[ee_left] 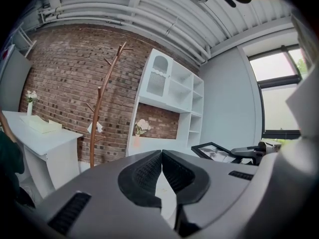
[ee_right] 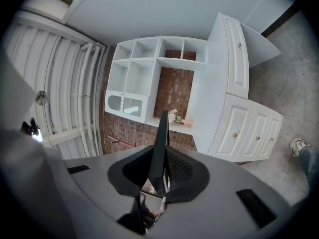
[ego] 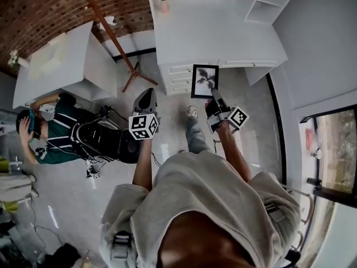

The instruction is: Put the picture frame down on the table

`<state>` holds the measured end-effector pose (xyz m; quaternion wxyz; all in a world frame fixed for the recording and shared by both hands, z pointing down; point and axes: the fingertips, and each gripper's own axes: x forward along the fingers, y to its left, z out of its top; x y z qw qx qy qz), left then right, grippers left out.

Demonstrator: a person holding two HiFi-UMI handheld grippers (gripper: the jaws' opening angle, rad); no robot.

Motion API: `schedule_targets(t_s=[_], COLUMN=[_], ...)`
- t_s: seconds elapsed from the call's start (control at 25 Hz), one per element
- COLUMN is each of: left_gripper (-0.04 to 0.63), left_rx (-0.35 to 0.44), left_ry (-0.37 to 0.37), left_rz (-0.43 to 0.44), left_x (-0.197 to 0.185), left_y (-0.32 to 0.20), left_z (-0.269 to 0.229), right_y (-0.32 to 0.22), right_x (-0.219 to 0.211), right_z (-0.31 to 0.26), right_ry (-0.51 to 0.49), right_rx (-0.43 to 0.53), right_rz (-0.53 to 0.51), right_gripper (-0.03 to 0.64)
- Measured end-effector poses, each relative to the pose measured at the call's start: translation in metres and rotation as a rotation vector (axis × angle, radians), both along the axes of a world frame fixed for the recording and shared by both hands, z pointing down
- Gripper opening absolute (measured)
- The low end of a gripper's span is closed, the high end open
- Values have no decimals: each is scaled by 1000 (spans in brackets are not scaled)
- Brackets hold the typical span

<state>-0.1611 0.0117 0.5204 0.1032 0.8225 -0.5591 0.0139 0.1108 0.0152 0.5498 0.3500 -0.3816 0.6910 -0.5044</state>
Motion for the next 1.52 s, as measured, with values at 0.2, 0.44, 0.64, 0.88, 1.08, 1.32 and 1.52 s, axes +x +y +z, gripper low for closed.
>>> schedule_targets(t_s=[0.2, 0.44, 0.64, 0.88, 1.08, 1.32, 1.52], left_gripper=[17, 17, 17, 17, 17, 17, 17], left_rx=[-8, -4, -12, -9, -7, -11, -21], left_ry=[-12, -40, -39, -37, -36, -41, -49], left_rz=[-40, -75, -117, -161, -174, -192, -208], left_x=[-8, -11, -12, -7, 2, 5, 5], left_y=[-40, -102, -158, -233, -288, -342, -377], left_z=[2, -8, -11, -18, -22, -21, -16], right_y=[-49, -124, -194, -279, -339, -398, -437], right_x=[-8, -15, -21, -24, -19, -15, -16], right_z=[7, 4, -2, -8, -13, -11, -3], right_ry=[-14, -26, -30, -29, -34, -41, -45], right_rx=[-5, -12, -7, -6, -1, -3, -15], right_rz=[-36, -86, -137, -195, -211, -223, -236], right_gripper=[84, 84, 84, 84, 84, 84, 84])
